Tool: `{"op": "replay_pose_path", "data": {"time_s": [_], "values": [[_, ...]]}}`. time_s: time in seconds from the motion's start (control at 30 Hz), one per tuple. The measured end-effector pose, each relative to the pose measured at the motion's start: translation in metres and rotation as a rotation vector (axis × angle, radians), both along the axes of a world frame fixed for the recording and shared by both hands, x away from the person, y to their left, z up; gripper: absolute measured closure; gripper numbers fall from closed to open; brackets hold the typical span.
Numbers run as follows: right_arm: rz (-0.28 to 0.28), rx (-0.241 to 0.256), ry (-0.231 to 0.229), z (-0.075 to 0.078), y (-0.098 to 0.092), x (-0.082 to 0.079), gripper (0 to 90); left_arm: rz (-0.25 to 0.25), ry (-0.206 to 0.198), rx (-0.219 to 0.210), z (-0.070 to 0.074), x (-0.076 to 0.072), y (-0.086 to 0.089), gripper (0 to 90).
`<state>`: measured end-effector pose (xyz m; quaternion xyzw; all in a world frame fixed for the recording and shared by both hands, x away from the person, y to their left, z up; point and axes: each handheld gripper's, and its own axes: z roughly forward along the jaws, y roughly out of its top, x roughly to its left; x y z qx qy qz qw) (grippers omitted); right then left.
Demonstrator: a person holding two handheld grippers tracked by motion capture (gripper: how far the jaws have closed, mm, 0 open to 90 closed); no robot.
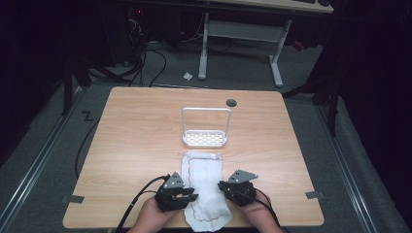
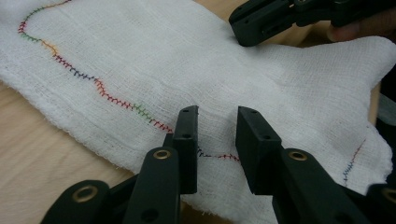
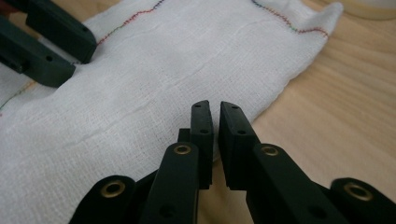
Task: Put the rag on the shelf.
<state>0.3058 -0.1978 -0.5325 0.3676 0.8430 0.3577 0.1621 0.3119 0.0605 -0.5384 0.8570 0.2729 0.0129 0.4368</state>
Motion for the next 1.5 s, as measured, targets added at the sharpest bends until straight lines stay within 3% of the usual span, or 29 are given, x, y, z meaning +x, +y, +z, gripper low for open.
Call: {"op": "replay_pose_path", "data": {"time_s": [0.03,0.1,0.13,0.3,0.4,0.5,0.53,0.57,0.7,0.77,0.9,1.0,1.23,1.4,1.5], "values": [[0.002,0.003,0.003,0.0,-0.005,-0.012,84.5,-0.018,0.0,0.002,0.0,-0.003,-0.001,68.2],[0.003,0.02,0.017,0.0,-0.009,-0.02,84.6,-0.05,0.014,0.004,0.001,-0.007,-0.002,67.5],[0.004,0.022,0.023,0.0,-0.01,-0.023,84.5,-0.073,0.031,0.004,0.001,-0.01,-0.002,66.7],[0.009,0.017,0.028,0.001,-0.01,-0.028,84.5,-0.1,0.052,0.001,0.004,-0.01,-0.001,61.5],[0.015,0.026,0.032,0.0,-0.009,-0.025,84.5,-0.033,0.01,-0.039,0.01,-0.003,0.007,57.4],[0.02,0.027,0.032,0.0,-0.009,-0.025,84.5,0.092,-0.041,-0.076,0.015,0.013,0.019,52.4],[0.021,0.03,0.034,0.0,-0.009,-0.025,84.5,0.144,-0.041,-0.08,0.015,0.024,0.022,51.1],[0.021,0.03,0.034,0.0,-0.009,-0.025,84.5,0.177,-0.031,-0.081,0.015,0.033,0.022,51.1],[0.027,0.041,0.038,-0.001,-0.01,-0.025,84.2,0.258,-0.056,-0.052,0.015,0.063,0.011,49.9],[0.028,0.043,0.037,-0.001,-0.011,-0.025,84.0,0.265,-0.048,-0.032,0.013,0.075,0.002,48.9],[0.03,0.04,0.037,-0.001,-0.01,-0.026,83.7,0.324,-0.023,0.064,0.005,0.093,-0.015,48.7],[0.04,0.04,0.04,-0.001,-0.011,-0.028,83.6,0.348,-0.048,0.055,0.003,0.091,-0.016,54.3],[0.042,0.047,0.037,0.001,-0.011,-0.029,81.7,0.313,-0.033,0.012,-0.001,0.089,-0.018,77.5],[-0.032,0.097,0.008,0.004,-0.018,-0.021,73.6,0.32,0.007,-0.025,-0.003,0.091,-0.015,83.4],[-0.084,0.108,0.0,0.005,-0.02,-0.012,68.8,0.32,-0.011,-0.008,-0.002,0.089,-0.016,83.5]]}}
